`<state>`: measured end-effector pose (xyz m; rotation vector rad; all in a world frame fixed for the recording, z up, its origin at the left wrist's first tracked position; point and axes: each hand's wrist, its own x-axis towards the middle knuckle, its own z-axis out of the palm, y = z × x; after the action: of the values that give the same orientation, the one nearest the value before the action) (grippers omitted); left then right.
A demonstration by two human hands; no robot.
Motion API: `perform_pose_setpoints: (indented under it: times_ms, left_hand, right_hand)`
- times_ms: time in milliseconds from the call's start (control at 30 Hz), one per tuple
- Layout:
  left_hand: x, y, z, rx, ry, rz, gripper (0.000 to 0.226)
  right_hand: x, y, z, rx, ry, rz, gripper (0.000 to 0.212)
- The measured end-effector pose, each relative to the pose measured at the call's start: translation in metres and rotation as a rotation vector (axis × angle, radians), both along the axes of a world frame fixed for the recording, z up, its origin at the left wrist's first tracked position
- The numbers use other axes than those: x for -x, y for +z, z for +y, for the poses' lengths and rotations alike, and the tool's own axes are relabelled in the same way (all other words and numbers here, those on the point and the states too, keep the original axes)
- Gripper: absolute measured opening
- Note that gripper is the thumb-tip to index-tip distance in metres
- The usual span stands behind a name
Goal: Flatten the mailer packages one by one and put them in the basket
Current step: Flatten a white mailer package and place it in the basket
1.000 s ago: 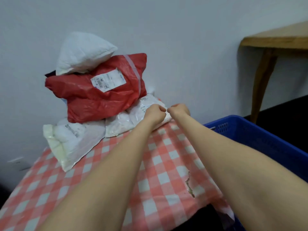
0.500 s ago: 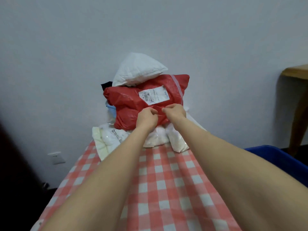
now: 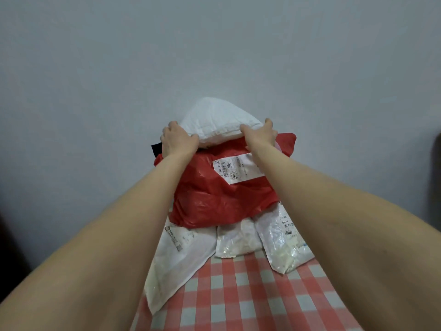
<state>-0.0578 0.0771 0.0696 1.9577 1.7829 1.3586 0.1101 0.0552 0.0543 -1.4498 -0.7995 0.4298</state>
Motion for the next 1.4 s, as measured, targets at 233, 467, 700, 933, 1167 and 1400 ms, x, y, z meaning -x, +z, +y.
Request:
perform_pose_setpoints:
  times_ms: [233, 467, 700, 933, 1167, 1400]
  left_hand:
    - [0.002, 0.01, 0.04, 0.129, 0.004, -0.019, 0.071]
    - [0.002, 0.006, 0.05, 0.059, 0.045, 0.048, 0.057]
    - [0.007, 0.02, 0.02, -0.118, 0.084, -0.177, 0.052]
    - [0.011, 0.028, -0.028, -0.099, 0.029, -0.309, 0.06]
    - [0.004, 0.0, -0.085, 0.067, -0.084, -0.258, 0.063]
    - [0.003, -0.062, -0.135, 0.317, -0.099, -0.169, 0.071]
  right_hand:
    - [-0.002, 0.01, 0.03, -0.022, 0.029, 0.042, 0.082]
    - [0.0, 0.01, 0.04, -0.175, 0.157, 0.307, 0.024]
    - [0.004, 0.02, 0.01, -0.356, 0.195, 0.606, 0.028]
    - [-0.01, 0.003, -0.051, -0.332, 0.149, 0.757, 0.028]
    - [-0.017, -0.038, -0.127, -0.225, 0.068, 0.72, 0.017]
    - [-0.025, -0.103, -0.19, 0.124, -0.022, 0.452, 0.055]
